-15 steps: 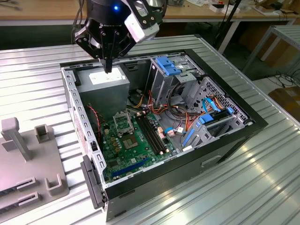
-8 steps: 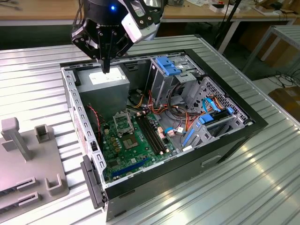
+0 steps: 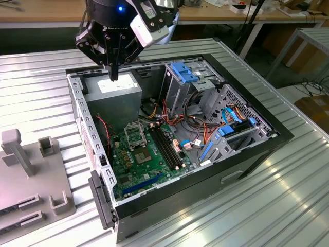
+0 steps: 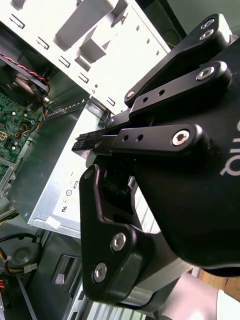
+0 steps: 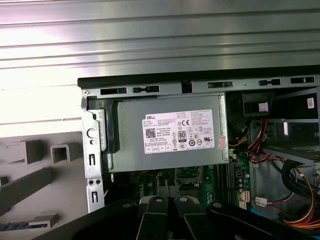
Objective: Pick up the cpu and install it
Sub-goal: 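Reach for the cpu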
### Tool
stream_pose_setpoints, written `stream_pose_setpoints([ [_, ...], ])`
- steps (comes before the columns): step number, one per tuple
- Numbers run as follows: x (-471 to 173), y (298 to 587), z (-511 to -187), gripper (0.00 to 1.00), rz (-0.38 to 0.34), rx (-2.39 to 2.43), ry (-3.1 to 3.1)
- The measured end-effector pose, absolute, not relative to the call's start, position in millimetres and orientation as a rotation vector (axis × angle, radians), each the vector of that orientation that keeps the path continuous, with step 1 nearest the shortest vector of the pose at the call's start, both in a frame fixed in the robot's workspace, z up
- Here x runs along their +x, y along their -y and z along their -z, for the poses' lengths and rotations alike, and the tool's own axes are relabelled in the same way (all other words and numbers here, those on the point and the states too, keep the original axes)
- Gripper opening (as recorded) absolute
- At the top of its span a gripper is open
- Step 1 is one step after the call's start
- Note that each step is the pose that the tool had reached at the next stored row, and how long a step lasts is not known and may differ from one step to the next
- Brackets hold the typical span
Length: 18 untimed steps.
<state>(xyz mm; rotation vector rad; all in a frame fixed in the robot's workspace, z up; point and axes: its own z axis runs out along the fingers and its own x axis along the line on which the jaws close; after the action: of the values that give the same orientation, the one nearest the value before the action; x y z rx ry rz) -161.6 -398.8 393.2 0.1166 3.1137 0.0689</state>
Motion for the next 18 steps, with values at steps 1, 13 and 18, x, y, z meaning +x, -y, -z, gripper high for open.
stream_pose_setpoints([
  [1,-162.0,398.9,-393.2,0.11,-0.069,0.117,-3.114],
  [13,-168.7,398.8,-393.2,0.11,-0.069,0.117,-3.114],
  [18,-171.8,398.8,-393.2,0.11,-0.069,0.117,-3.114],
])
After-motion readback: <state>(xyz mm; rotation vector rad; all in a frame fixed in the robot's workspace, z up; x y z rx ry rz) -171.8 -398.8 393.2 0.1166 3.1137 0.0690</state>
